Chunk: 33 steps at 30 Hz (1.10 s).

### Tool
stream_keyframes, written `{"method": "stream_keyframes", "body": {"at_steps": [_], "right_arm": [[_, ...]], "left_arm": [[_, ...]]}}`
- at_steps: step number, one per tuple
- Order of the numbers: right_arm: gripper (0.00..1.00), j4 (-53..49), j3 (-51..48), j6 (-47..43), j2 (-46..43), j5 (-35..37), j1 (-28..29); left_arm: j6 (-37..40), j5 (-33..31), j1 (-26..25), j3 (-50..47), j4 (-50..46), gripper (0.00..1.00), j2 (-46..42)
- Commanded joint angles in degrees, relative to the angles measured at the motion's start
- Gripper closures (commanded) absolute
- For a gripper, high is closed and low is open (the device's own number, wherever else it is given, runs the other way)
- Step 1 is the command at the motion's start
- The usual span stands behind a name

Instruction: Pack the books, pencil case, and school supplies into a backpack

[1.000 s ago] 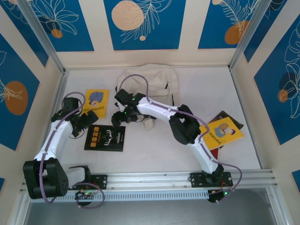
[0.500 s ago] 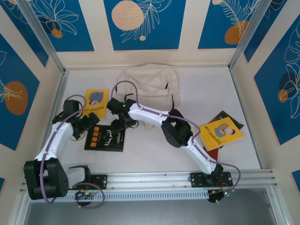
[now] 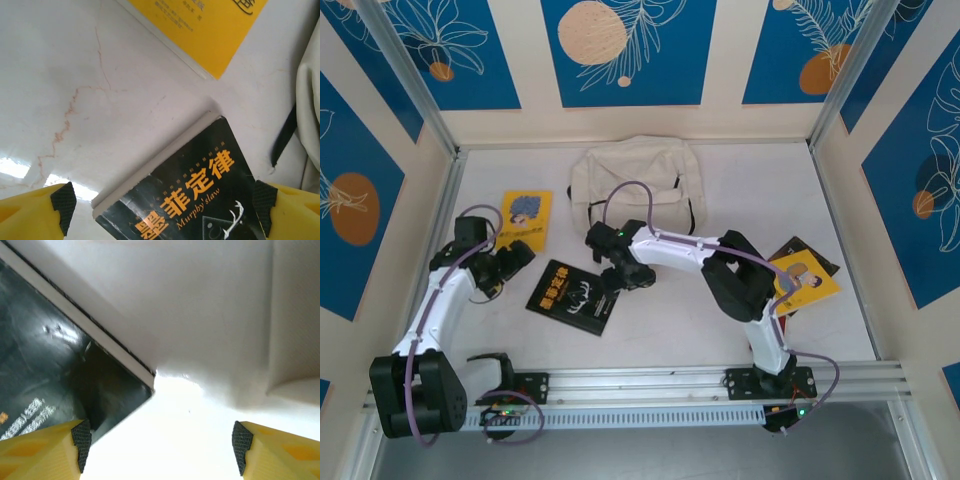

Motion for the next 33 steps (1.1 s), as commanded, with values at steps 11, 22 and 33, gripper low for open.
{"method": "stream_keyframes", "body": {"at_steps": [11,22,33], "right_arm": [[0.36,2.37,15.37,-7.31,9.45,-7.29,-1.10],[0.60,-0.57,15.50,-3.73,12.43,-8.76,-2.90],[0.68,-0.32,8.48,-0.50,9.70,-9.44,-3.19]], "left_arm": [[-7.44,3.03,-4.13,-7.16,-1.94,0.14,-2.41],[-17.96,3.86,-12.16,-13.79,3.58,0.20,-5.31],[-18.14,4.69,-13.88,-14.41,8.29,0.25,0.54]]}}
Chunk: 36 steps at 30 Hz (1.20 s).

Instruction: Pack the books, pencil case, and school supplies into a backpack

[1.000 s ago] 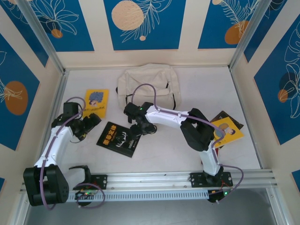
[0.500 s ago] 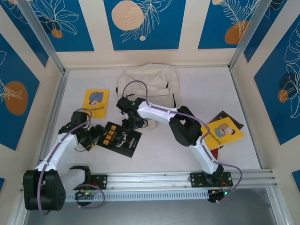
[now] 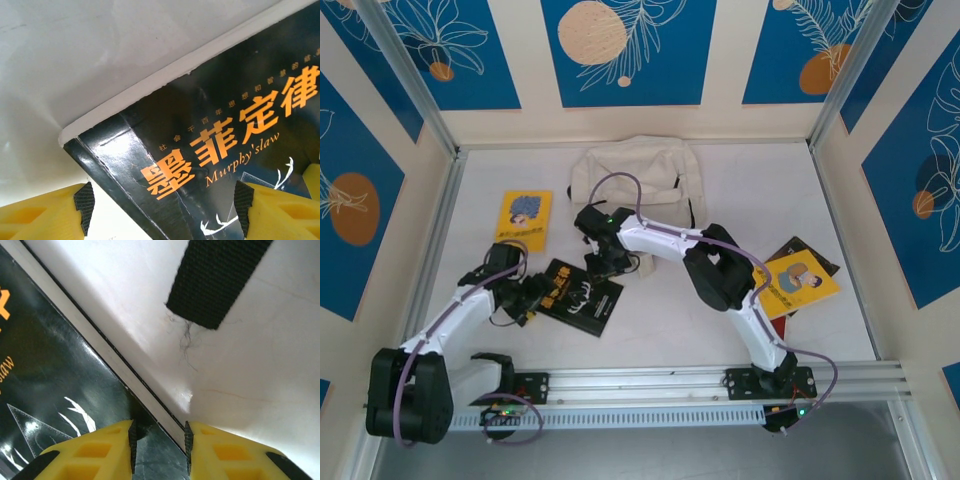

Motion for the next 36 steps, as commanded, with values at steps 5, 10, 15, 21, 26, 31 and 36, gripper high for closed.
{"method": "stream_keyframes", "body": {"at_steps": [5,10,15,21,26,31,36], "right_arm": [[0.69,-0.96,-12.30,4.24,-6.03,-3.54,-0.45],[0.69,3.49,-18.15,4.87,-9.90,-10.07,-0.28],[0.69,9.43,-21.41,6.13,-11.57,-18.02,-1.77],[0.63,7.84,-20.07,7.00,-13.43,-9.87,-3.41],[0.58,6.48,-17.24,6.60,-11.95,-6.34,-3.52],[0.61,6.44,-15.86,7.15,-9.88,-5.94,-3.52],[0.66,6.53,-15.57,7.33,-8.65,-6.34,-3.52]], "left_arm": [[2.38,4.55,-0.66,1.97,6.05,0.26,5.51],[4.52,9.69,-0.70,5.26,11.23,0.36,11.49],[5.42,16.80,-0.71,7.47,17.26,0.46,16.39],[10.26,10.96,-0.66,11.07,8.31,0.43,15.69],[10.73,10.45,-0.72,9.24,4.87,0.38,13.52],[10.97,12.40,-1.38,7.20,3.44,0.37,11.96],[11.69,12.84,-3.74,6.82,2.22,0.37,11.89]]}}
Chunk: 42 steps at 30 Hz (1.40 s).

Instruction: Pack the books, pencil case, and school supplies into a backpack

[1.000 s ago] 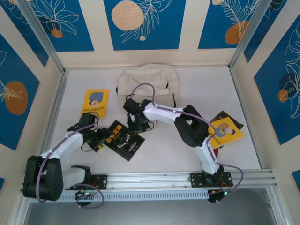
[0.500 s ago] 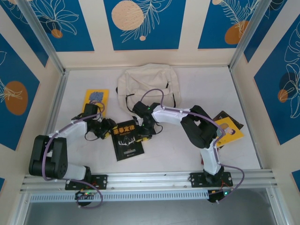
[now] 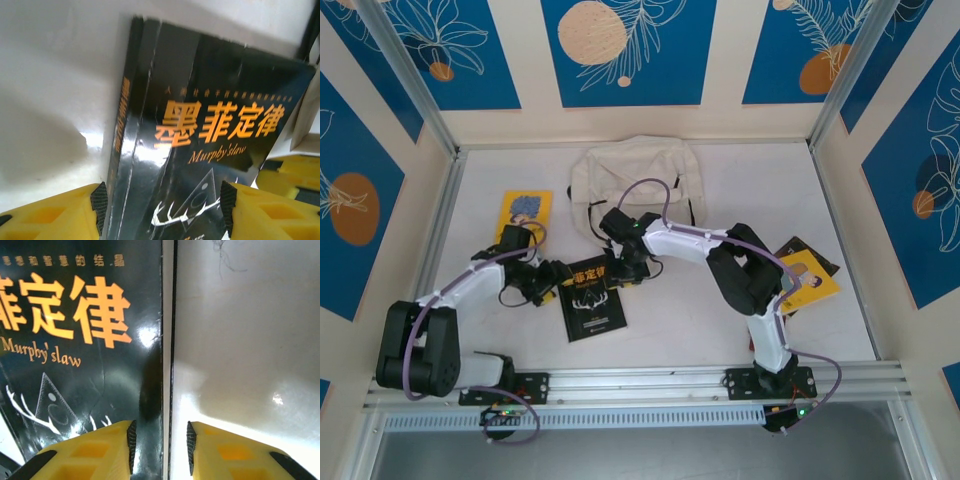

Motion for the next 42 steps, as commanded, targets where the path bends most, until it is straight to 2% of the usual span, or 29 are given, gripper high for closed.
{"method": "stream_keyframes", "body": {"at_steps": [1,8,17,21,28,32,38,42], "right_arm": [[0.67,-0.88,1.01,0.62,1.71,0.37,-0.24],[0.69,-0.82,0.77,0.82,2.41,0.37,-0.21],[0.70,-0.61,0.35,0.64,2.94,0.05,-0.17],[0.70,-0.47,0.13,0.56,3.16,-0.24,-0.19],[0.72,-0.39,0.14,0.20,4.08,-1.59,-0.33],[0.73,-0.12,-0.04,0.37,4.27,-2.42,-0.61],[0.73,1.38,-0.34,0.73,3.73,-3.34,-1.13],[0.72,1.53,-0.55,1.03,3.52,-3.27,-1.40]], "left_arm": [[1.77,1.09,-1.62,-0.98,-2.67,0.38,-0.89],[2.67,1.41,-3.50,-0.98,-1.55,0.38,1.54],[3.39,-0.65,-4.59,-0.62,-1.35,0.33,4.31],[3.44,0.66,-4.84,-0.88,0.26,0.32,4.96],[3.13,11.97,-4.99,-1.05,8.27,0.34,5.73],[2.97,15.29,-5.01,-0.36,9.82,0.40,3.33],[4.01,20.52,-4.94,2.08,9.18,0.39,-0.70],[2.99,21.21,-4.85,2.78,9.56,0.39,-2.95]]}}
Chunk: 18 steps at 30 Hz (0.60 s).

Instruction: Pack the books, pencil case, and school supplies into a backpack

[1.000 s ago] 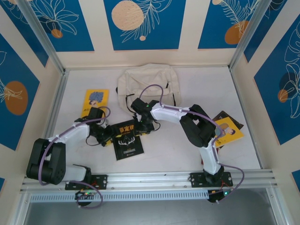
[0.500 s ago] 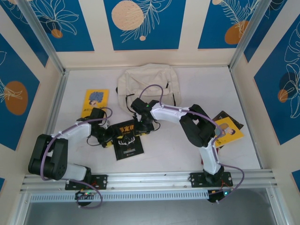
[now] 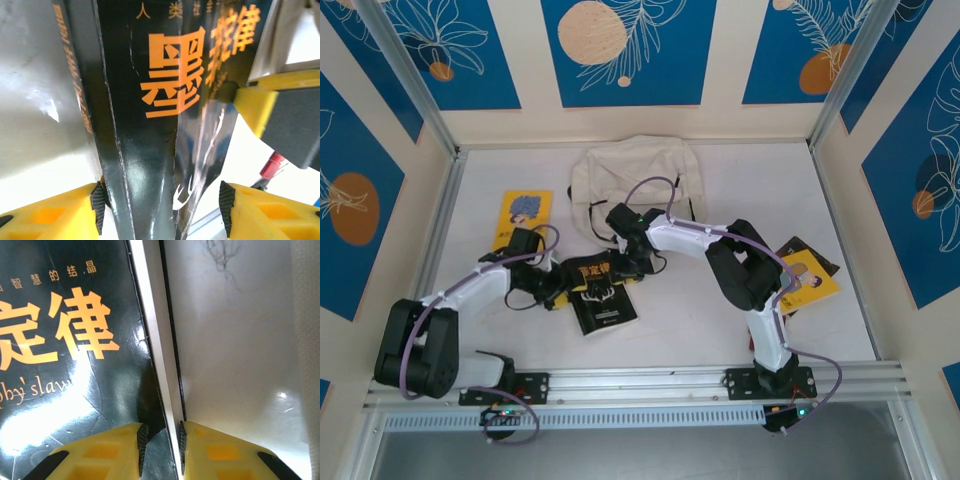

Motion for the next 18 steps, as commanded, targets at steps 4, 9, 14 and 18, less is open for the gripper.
{"method": "stream_keyframes", "body": {"at_steps": [4,9,14,18], "right_arm": [[0.72,2.04,-1.82,1.56,1.72,-1.73,0.73],[0.72,2.84,-2.79,1.95,1.52,-2.08,0.45],[0.72,3.27,-3.42,2.25,1.17,-2.00,0.30],[0.70,2.75,-3.73,2.73,0.62,-0.71,0.31]], "left_arm": [[-2.77,10.87,-0.96,2.90,11.30,0.40,-3.82],[-10.45,12.76,-1.06,-0.81,22.97,0.43,-3.33],[-5.23,9.44,-1.05,1.40,14.55,0.48,-1.95],[-1.74,6.31,-1.05,3.04,8.93,0.54,-1.43]]}}
